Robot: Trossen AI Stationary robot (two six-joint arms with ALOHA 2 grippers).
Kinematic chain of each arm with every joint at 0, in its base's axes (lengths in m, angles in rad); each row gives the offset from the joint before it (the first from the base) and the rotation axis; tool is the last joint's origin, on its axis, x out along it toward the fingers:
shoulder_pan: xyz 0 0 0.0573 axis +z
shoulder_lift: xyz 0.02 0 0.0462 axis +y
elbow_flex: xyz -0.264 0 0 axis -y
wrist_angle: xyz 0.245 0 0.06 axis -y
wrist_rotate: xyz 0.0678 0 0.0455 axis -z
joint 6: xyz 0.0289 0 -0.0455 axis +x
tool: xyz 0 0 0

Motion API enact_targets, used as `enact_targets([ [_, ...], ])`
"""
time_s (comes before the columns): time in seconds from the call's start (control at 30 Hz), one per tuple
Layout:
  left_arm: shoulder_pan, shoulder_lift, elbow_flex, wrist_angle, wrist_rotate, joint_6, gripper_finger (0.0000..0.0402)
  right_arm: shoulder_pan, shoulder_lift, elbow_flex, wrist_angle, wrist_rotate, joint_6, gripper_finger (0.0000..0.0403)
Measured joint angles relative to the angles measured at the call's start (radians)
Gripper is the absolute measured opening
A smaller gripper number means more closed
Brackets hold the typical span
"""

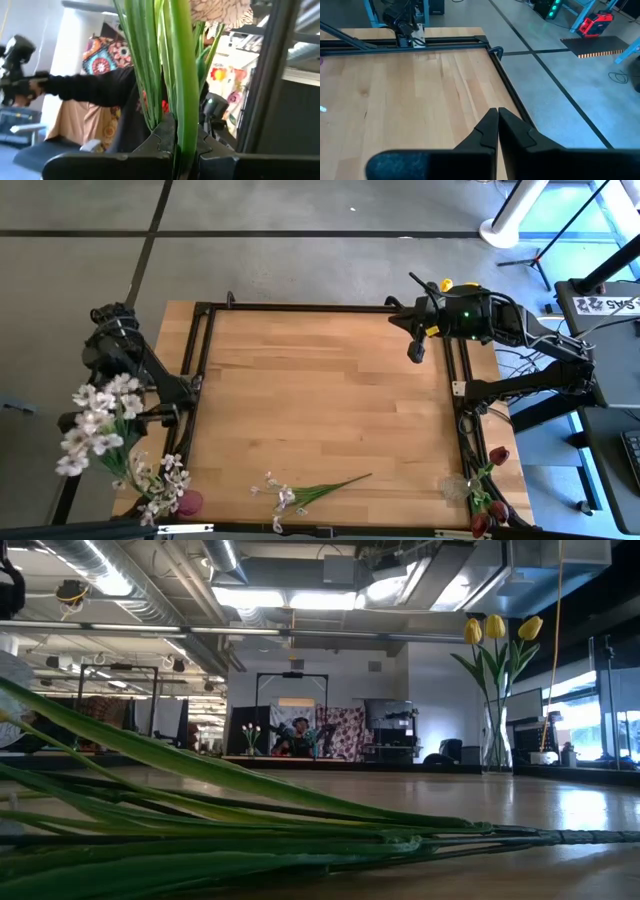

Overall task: Sort flowers into vase by color
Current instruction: Put the top white flowers into the pink crystal vase

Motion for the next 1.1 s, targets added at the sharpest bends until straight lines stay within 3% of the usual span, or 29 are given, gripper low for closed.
enact_targets([
  [0.17, -0.019, 0.040, 0.022, -0.004, 0.061, -0.009, 0.0000, 0.000, 0.000, 0.000, -0.001, 0.000, 0.000, 0.0014],
  [0.43, -0.084, 0.161, 0.022, -0.039, 0.055, -0.006, 0.0000, 0.000, 0.000, 0.000, -0.047, -0.001, 0.000, 0.0014],
  [0.7, -0.148, 0.182, 0.022, -0.177, -0.118, 0.089, 0.0000, 0.000, 0.000, 0.000, -0.062, -0.001, 0.011, 0.0014],
  [1.1, -0.253, 0.181, -0.004, -0.294, -0.274, 0.059, 0.0000, 0.000, 0.005, 0.000, -0.125, 0.043, 0.012, 0.0014],
])
